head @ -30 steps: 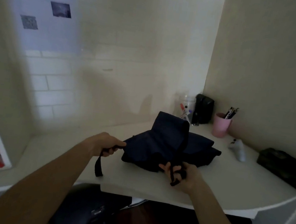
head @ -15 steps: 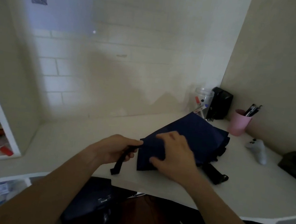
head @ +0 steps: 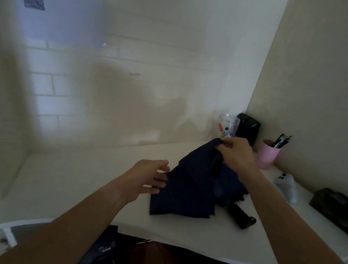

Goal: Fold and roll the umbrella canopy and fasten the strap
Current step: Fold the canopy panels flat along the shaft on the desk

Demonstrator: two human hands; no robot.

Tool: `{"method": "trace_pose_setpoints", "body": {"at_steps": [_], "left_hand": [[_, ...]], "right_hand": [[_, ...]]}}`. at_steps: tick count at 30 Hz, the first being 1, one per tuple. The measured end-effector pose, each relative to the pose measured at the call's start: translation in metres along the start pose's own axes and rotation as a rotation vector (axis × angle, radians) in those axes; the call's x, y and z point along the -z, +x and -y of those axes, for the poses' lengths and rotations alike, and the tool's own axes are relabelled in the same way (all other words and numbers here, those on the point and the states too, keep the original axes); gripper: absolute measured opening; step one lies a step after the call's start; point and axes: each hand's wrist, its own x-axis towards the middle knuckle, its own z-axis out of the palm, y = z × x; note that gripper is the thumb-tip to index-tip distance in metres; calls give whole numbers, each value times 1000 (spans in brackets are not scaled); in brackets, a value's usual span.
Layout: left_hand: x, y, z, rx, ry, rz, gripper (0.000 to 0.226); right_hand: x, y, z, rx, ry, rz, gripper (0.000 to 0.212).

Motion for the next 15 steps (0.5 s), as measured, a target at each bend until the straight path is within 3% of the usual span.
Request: {"method": "trace_pose_setpoints", "body": {"at_steps": [3, 8, 12, 15], "left_hand": [[-25, 10, 5, 72, 206, 19, 39], [-65, 32, 18, 192, 370, 239, 67], [-100, 51, 27, 208, 313, 330, 98], [-130, 64, 30, 208, 160, 239, 117]], "right_hand": [[26, 17, -35, -262, 235, 26, 17], [20, 22, -84, -437, 213, 157, 22], [-1, 31, -97, -541, 267, 200, 26], [-17, 45, -102, -642, 349, 205, 30]]}}
